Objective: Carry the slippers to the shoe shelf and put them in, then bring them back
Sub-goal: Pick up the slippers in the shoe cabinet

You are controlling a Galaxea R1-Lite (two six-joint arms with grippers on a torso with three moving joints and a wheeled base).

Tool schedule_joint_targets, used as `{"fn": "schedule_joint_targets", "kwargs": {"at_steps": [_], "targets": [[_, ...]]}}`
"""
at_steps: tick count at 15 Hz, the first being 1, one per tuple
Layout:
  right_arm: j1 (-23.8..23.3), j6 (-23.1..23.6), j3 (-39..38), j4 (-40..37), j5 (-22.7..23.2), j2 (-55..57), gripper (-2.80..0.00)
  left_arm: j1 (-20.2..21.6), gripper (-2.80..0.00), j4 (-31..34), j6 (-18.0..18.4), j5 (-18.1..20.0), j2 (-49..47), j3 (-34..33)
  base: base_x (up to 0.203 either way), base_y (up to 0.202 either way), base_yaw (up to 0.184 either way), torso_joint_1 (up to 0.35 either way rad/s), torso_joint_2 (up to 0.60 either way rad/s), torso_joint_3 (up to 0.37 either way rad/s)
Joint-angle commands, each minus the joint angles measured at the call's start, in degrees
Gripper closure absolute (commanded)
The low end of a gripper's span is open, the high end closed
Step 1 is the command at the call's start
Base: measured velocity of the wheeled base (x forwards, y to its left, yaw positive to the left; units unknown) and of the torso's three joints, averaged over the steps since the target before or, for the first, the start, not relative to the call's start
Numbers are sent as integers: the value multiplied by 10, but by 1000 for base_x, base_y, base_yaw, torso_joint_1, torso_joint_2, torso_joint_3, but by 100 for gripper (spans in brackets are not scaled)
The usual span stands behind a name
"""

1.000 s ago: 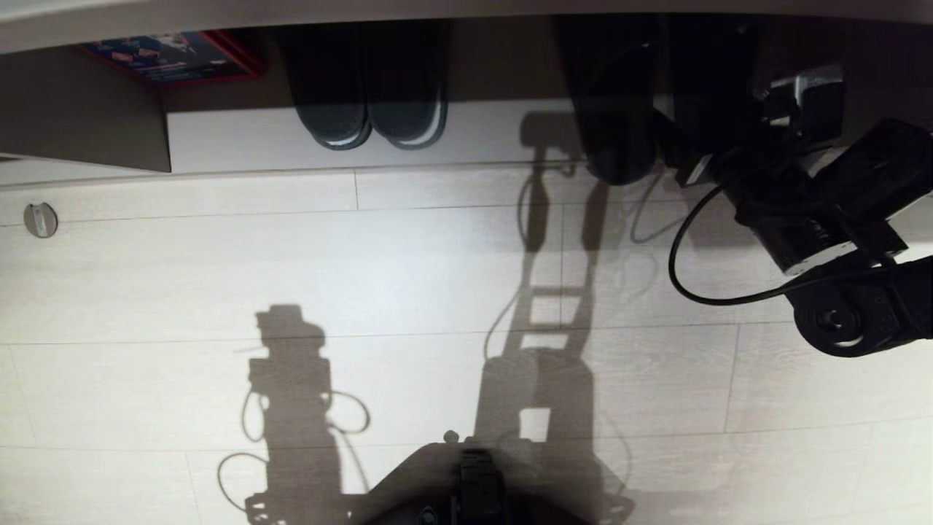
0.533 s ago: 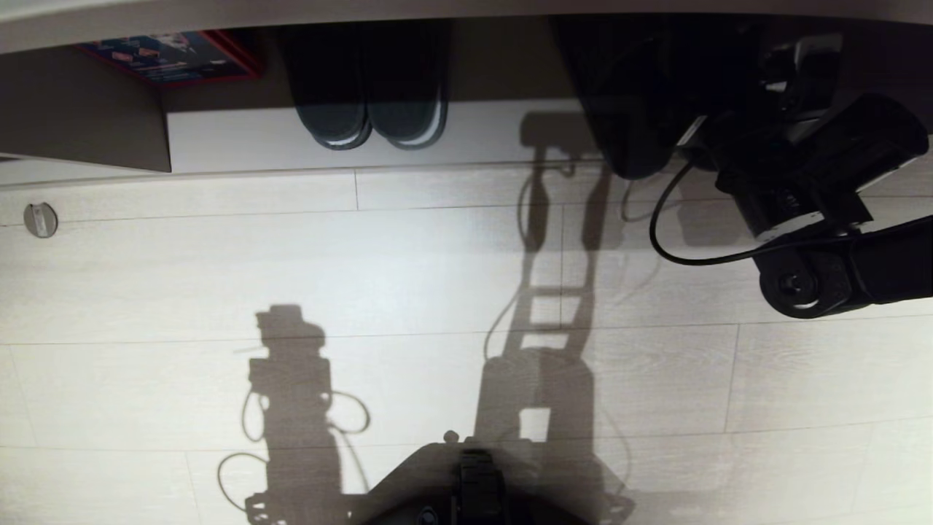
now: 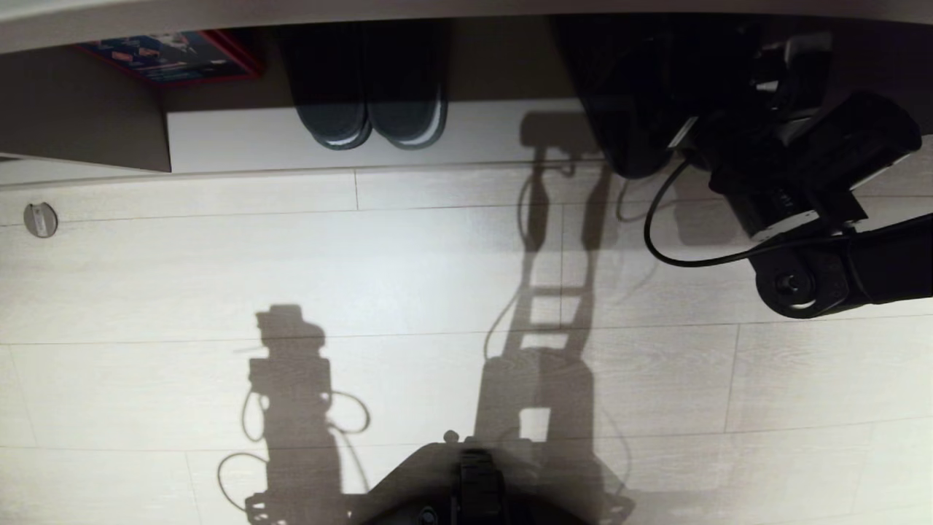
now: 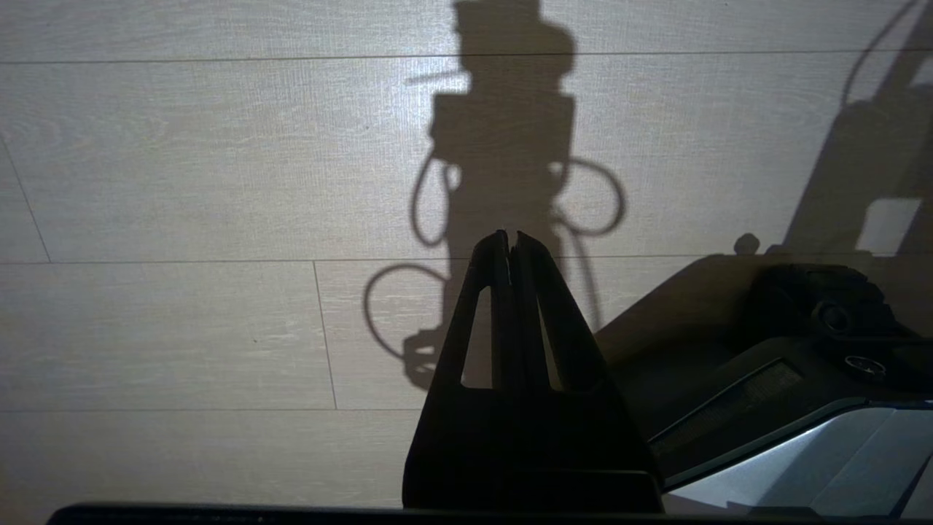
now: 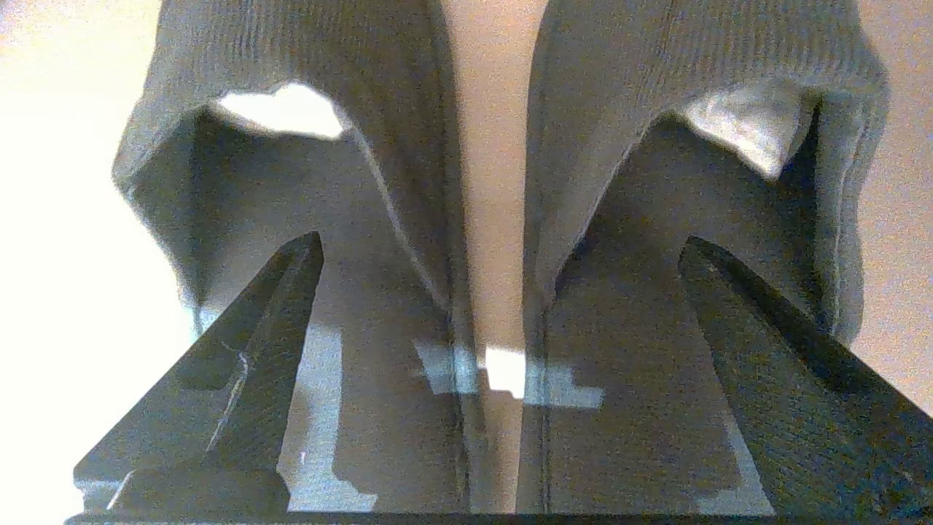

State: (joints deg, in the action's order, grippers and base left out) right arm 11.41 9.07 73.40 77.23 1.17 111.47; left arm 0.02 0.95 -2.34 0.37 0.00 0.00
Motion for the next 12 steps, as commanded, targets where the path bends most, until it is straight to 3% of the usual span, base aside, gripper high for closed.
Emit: {"fn": "schedule_joint_targets", "kwargs": {"at_steps": [1, 10, 11, 12], "targets": [[0, 0, 15, 5, 0, 6, -280, 0, 0, 0, 0, 0, 0, 0, 0, 0, 0, 0, 0, 0], [0, -12, 149, -7, 2, 86, -280, 0, 0, 0, 0, 0, 0, 0, 0, 0, 0, 0, 0, 0], [0, -12, 162, -5, 2, 93, 0, 1, 0, 0, 0, 0, 1, 0, 0, 0, 0, 0, 0, 0], [-1, -12, 172, -4, 3, 101, 0, 0, 0, 0, 0, 0, 1, 0, 0, 0, 0, 0, 0, 0]]}}
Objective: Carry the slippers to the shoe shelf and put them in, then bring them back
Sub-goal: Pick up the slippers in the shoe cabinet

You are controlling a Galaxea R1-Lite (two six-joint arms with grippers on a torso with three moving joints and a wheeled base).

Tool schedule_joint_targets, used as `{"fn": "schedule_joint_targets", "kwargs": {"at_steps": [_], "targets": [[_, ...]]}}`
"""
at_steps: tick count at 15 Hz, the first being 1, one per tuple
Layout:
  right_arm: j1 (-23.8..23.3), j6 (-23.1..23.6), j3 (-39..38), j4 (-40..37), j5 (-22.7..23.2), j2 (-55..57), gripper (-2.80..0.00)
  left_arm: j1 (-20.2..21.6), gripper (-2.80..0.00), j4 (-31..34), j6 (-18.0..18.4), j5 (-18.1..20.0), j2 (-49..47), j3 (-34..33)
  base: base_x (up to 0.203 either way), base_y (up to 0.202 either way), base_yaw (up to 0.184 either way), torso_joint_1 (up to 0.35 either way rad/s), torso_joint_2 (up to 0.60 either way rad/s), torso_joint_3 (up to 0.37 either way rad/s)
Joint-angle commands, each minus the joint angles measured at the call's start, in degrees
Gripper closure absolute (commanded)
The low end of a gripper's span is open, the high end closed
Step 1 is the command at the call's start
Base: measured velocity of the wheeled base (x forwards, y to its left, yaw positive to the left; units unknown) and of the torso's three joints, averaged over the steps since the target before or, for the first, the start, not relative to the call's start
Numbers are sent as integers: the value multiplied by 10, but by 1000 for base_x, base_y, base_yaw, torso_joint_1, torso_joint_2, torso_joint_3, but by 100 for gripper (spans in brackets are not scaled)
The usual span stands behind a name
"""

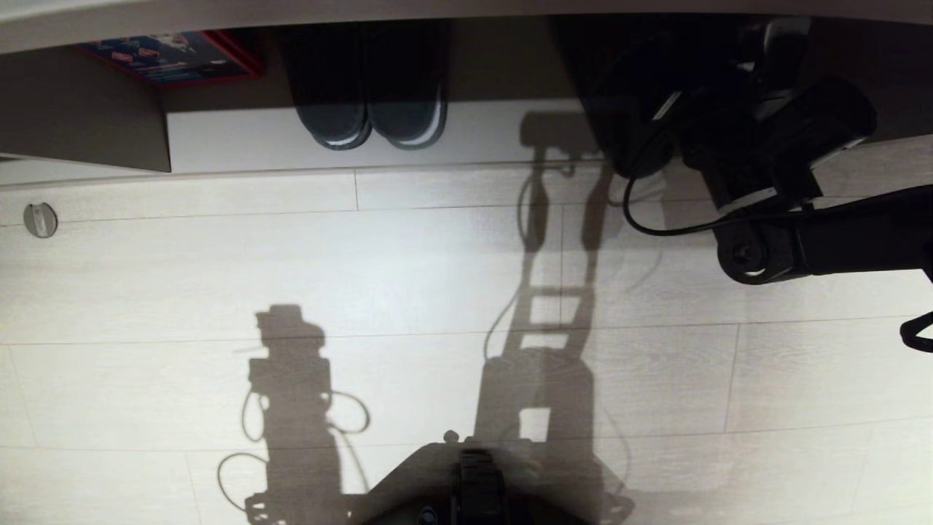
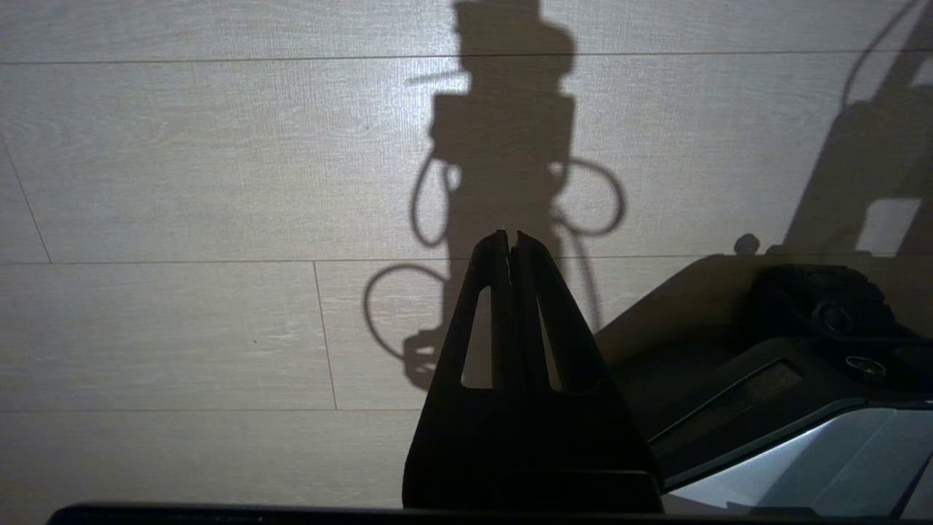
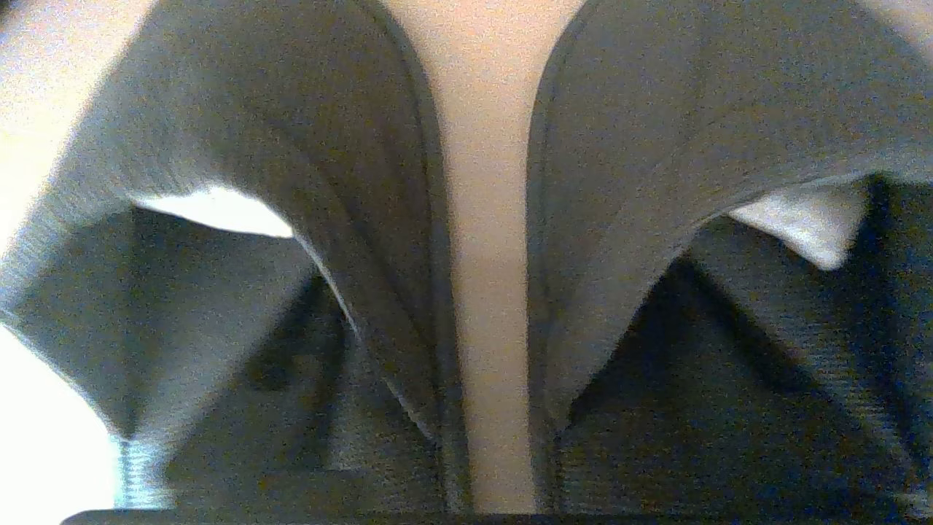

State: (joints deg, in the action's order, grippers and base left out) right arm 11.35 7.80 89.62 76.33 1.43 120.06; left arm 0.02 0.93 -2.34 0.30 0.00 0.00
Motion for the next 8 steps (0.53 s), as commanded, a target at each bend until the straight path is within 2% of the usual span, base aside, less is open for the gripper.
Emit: {"fn": "schedule_joint_targets", "kwargs": {"at_steps": [1, 8], "targets": [[0, 1, 15, 5, 1, 19, 0, 0, 0, -1, 0, 0, 1, 0, 0, 0, 0, 0, 0, 0], [1, 1, 15, -5, 16, 3, 0, 0, 0, 0, 0, 0, 0, 0, 0, 0, 0, 0, 0, 0]]}}
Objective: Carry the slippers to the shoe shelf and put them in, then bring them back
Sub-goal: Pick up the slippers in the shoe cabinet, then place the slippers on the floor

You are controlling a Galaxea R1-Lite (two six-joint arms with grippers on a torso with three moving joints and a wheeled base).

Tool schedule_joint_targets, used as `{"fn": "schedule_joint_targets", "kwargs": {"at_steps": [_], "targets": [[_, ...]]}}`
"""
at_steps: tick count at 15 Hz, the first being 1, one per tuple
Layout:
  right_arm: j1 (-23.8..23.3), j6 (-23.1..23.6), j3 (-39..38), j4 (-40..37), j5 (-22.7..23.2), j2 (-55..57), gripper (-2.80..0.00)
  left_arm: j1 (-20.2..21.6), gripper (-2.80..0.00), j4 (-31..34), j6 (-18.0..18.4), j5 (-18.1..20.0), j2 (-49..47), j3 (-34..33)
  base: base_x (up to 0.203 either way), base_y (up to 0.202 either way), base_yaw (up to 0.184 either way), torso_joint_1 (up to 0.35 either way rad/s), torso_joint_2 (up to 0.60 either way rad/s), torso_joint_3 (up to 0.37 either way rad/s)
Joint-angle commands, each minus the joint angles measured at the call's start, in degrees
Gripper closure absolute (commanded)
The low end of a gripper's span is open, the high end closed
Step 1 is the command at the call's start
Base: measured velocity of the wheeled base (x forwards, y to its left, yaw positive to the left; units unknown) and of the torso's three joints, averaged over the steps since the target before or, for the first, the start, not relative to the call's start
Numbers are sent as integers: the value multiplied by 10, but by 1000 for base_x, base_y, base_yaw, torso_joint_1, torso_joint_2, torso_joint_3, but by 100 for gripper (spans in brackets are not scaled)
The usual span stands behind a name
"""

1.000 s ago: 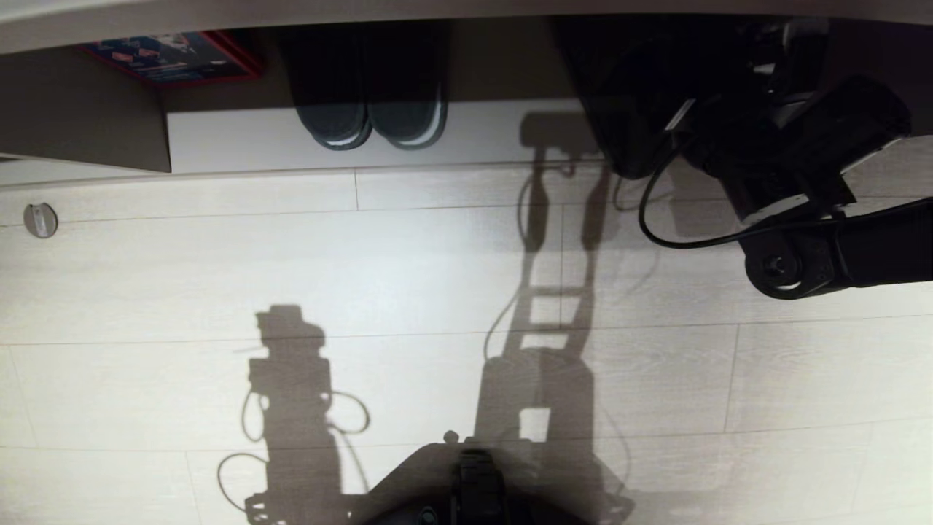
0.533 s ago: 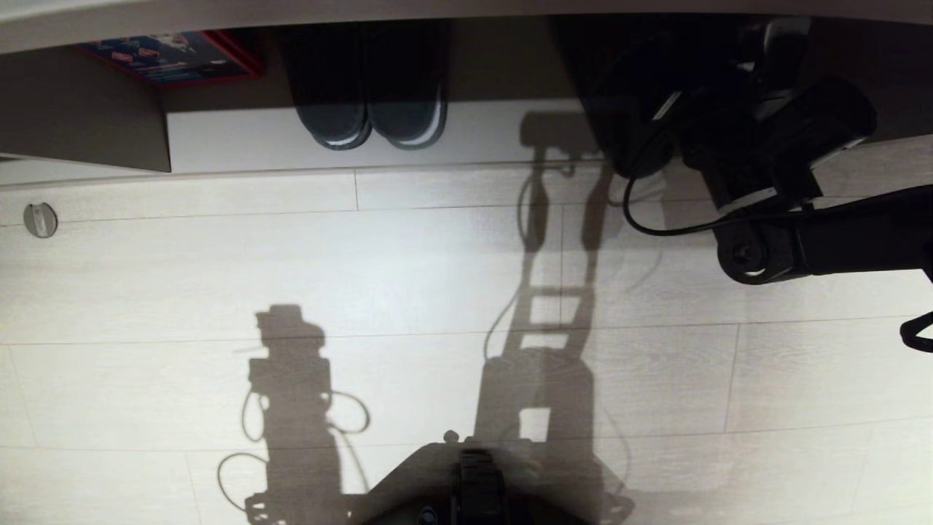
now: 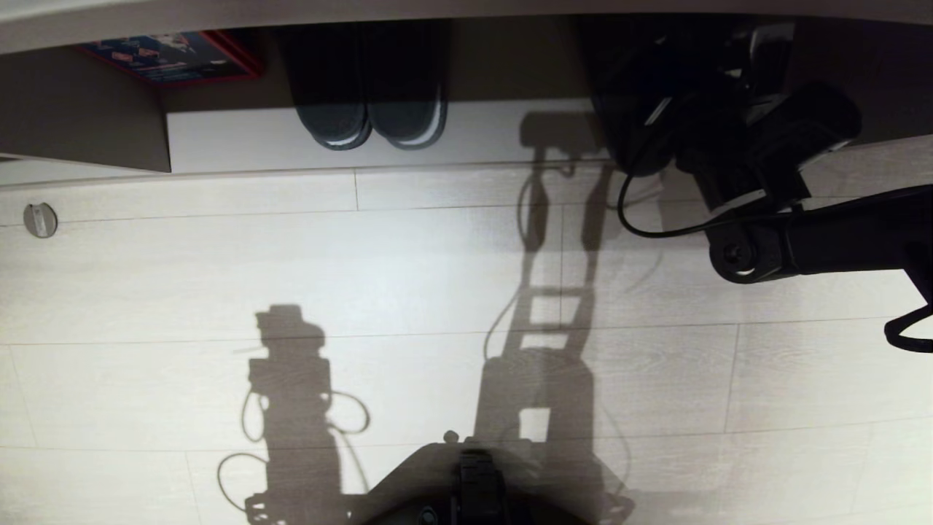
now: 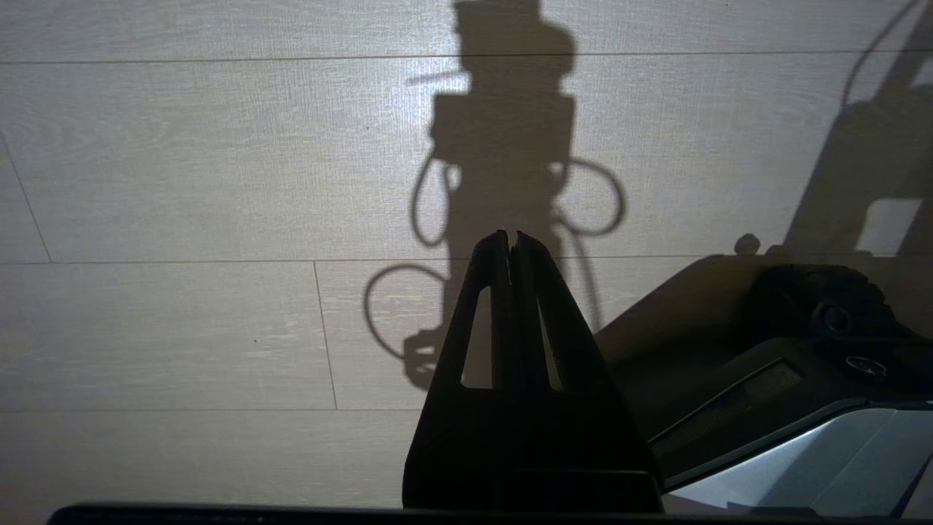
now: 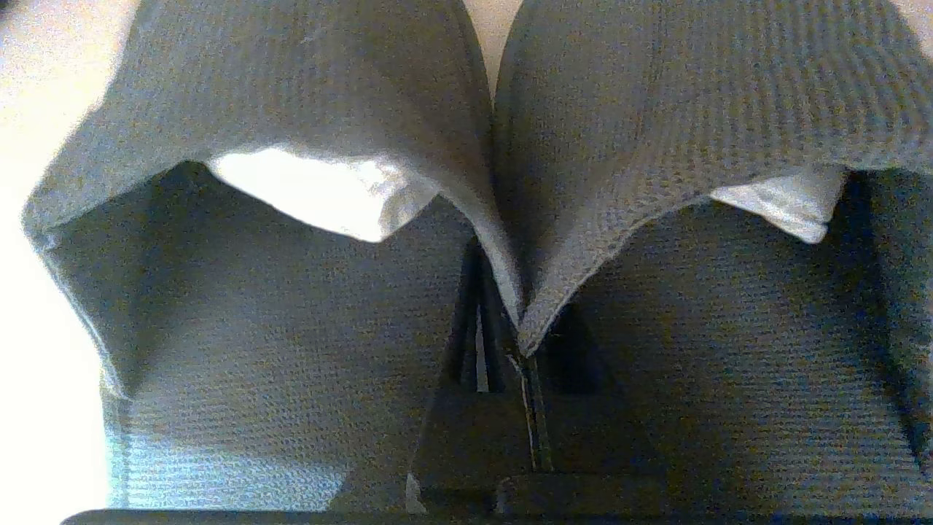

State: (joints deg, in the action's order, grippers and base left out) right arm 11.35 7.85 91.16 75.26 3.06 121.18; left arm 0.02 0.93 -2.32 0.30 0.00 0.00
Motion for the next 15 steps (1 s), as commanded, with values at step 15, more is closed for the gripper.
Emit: {"fn": "schedule_joint_targets", "kwargs": {"at_steps": [15], "targets": [[59, 22, -483, -60, -5, -330, 0, 1, 0, 0, -1, 0, 1, 0, 0, 0, 0, 0, 0, 0]]}}
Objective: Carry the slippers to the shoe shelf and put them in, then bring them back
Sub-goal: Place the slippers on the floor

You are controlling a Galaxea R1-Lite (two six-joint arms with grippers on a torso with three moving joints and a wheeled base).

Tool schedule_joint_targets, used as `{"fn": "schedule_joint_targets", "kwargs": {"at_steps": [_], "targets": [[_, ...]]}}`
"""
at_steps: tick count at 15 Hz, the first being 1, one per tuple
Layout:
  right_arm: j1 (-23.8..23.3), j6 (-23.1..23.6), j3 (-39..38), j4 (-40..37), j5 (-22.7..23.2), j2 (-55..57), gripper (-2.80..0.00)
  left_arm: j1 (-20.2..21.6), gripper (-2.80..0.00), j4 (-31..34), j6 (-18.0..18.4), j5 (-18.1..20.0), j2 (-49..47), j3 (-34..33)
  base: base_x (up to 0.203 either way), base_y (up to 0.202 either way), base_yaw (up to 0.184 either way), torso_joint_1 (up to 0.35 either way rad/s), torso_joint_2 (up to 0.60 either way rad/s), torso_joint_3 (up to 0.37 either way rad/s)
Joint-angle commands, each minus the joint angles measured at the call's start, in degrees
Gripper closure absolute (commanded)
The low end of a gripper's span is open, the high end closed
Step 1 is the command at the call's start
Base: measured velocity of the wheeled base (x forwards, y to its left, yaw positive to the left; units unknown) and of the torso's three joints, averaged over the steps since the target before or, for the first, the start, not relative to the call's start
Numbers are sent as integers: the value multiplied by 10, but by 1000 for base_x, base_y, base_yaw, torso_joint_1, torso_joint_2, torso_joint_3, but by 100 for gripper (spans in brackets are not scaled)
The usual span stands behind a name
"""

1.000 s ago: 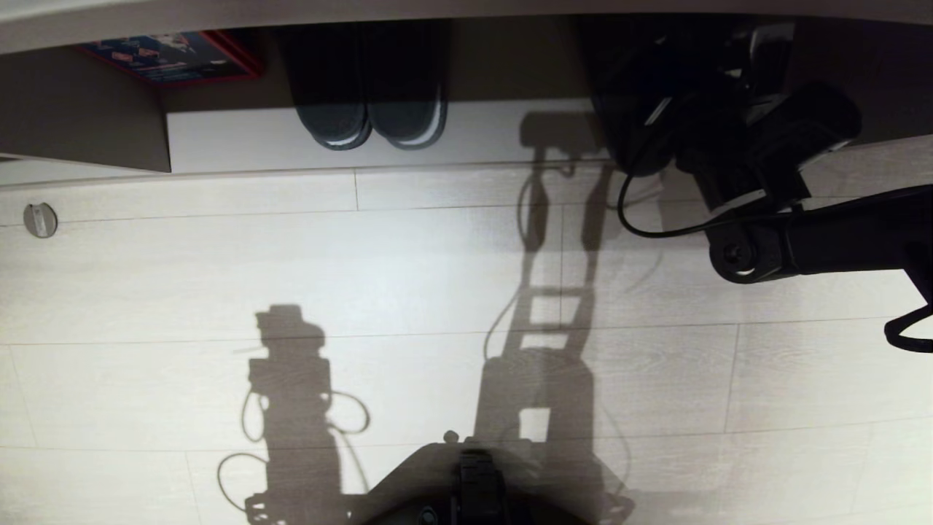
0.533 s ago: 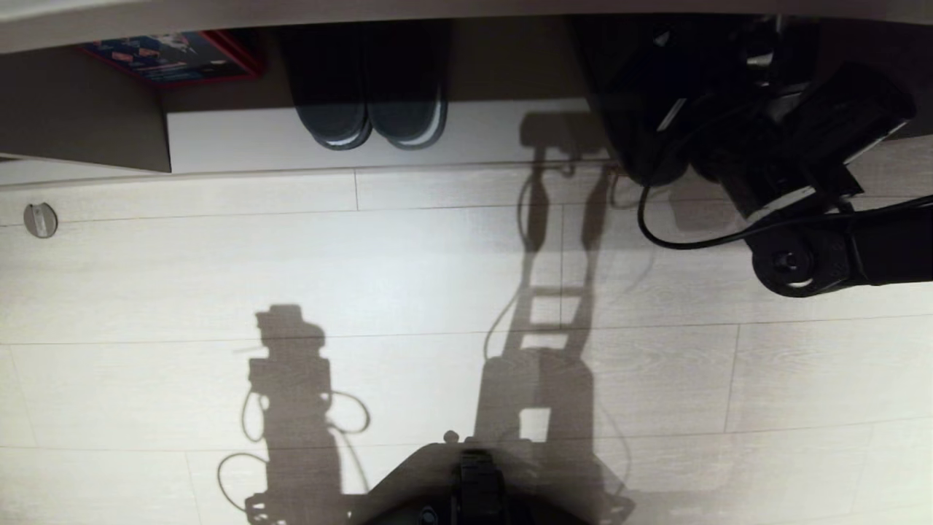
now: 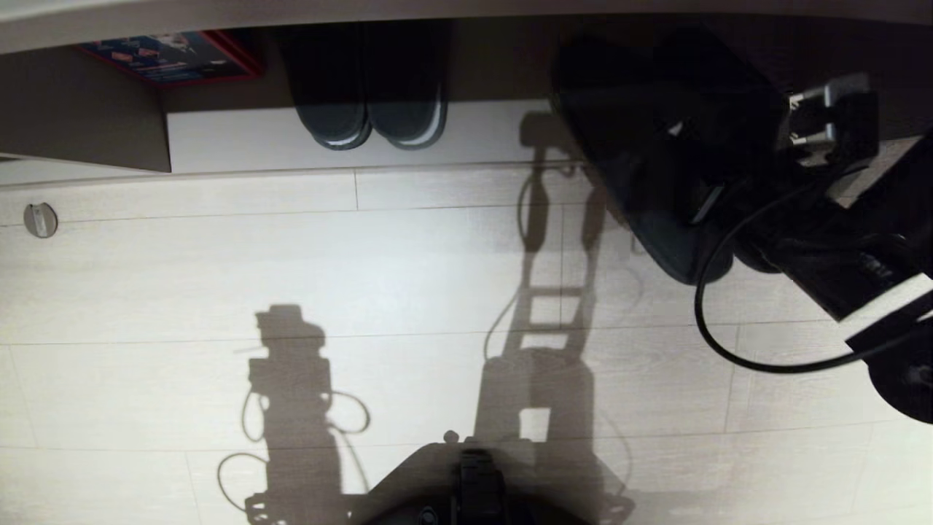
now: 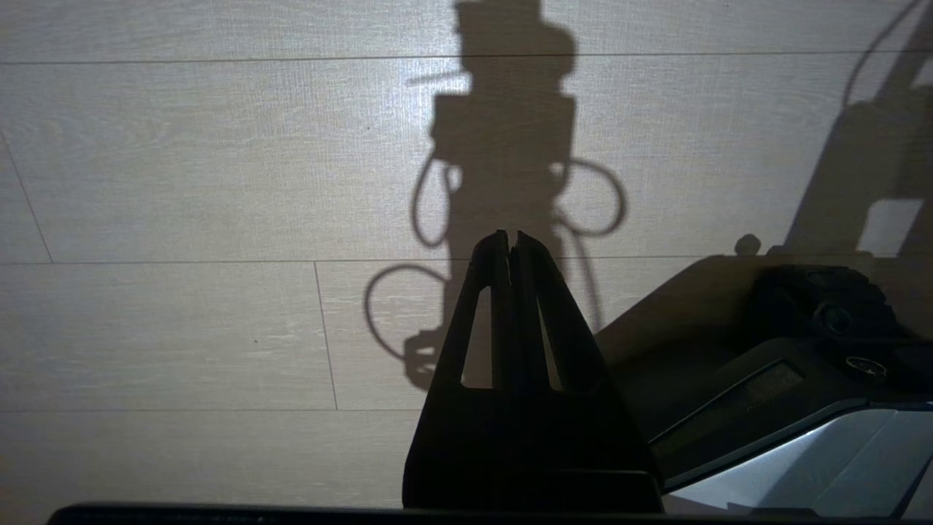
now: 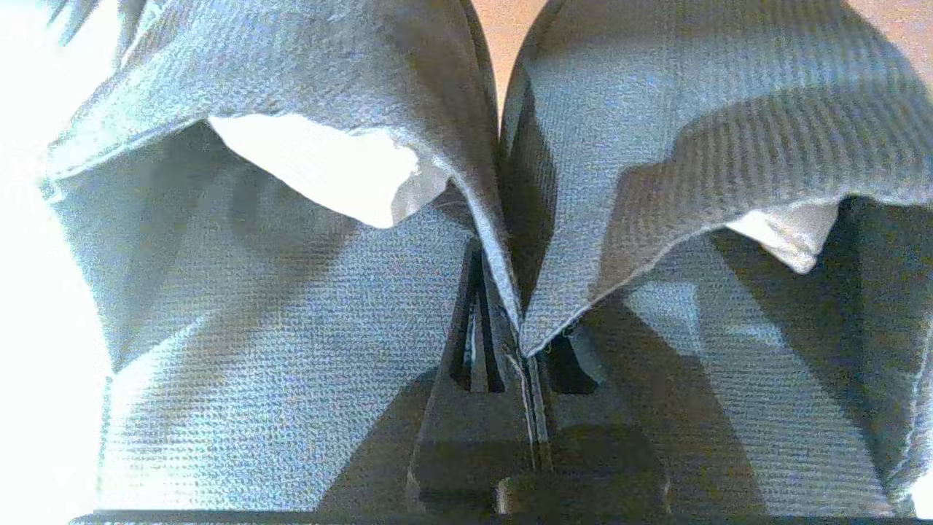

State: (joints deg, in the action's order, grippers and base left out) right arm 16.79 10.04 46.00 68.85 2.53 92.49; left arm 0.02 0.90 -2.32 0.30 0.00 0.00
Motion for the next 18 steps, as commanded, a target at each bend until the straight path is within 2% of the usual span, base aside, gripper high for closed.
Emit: {"fn": "schedule_joint_targets", "kwargs": {"at_steps": [1, 5, 13, 15, 18], "targets": [[9, 10, -66, 3, -1, -71, 0, 1, 0, 0, -1, 0, 0, 0, 0, 0, 0, 0, 0, 0], [43, 23, -144, -45, -23, -191, 0, 0, 0, 1, -1, 0, 0, 0, 0, 0, 0, 0, 0, 0], [50, 13, -231, -316, -33, -497, 0, 1, 0, 1, -1, 0, 0, 0, 0, 0, 0, 0, 0, 0], [31, 3, -239, -386, -31, -570, 0, 1, 0, 1, -1, 0, 0, 0, 0, 0, 0, 0, 0, 0], [-49, -30, -248, -439, -25, -632, 0, 1, 0, 1, -1, 0, 0, 0, 0, 0, 0, 0, 0, 0]]}}
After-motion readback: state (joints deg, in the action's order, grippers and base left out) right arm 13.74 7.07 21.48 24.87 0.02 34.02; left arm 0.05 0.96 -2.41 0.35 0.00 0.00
